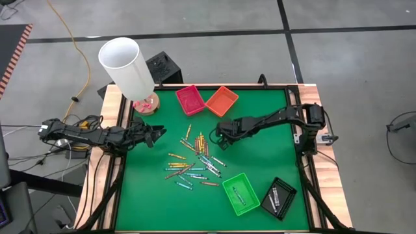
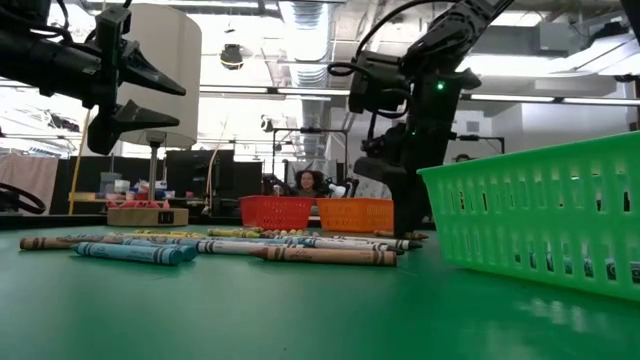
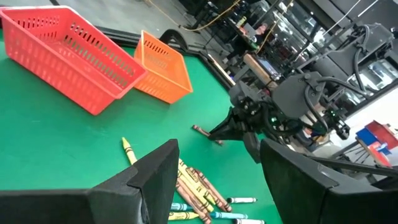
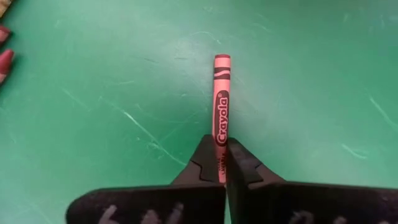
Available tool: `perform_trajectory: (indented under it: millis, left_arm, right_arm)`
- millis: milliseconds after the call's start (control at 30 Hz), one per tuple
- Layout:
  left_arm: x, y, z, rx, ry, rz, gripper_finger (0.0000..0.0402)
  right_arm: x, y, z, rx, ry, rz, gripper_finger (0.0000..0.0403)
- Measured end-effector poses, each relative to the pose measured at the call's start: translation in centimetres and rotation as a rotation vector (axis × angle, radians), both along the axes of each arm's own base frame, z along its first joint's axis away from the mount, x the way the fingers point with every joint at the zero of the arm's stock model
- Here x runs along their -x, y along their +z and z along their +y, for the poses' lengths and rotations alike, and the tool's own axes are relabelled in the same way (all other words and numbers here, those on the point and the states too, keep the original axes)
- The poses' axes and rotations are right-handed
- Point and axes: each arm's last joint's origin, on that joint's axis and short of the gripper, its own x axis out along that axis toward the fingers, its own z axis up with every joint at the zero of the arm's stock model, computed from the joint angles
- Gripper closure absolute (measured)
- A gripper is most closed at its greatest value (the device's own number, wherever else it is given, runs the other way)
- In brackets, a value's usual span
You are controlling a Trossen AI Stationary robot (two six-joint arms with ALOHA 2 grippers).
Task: Sort crayons
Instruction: Put the brown crayon into the orange bin
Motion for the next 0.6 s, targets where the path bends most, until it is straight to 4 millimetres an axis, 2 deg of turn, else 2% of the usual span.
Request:
perform_trajectory:
  millis: [600]
  left_arm:
    - [0.0,-0.1,0.0,0.107,0.009,-0.035,0.0186]
  right_arm:
    - [-1.1,2.2,1.3,0.055,0.134,-0.162,0.0401]
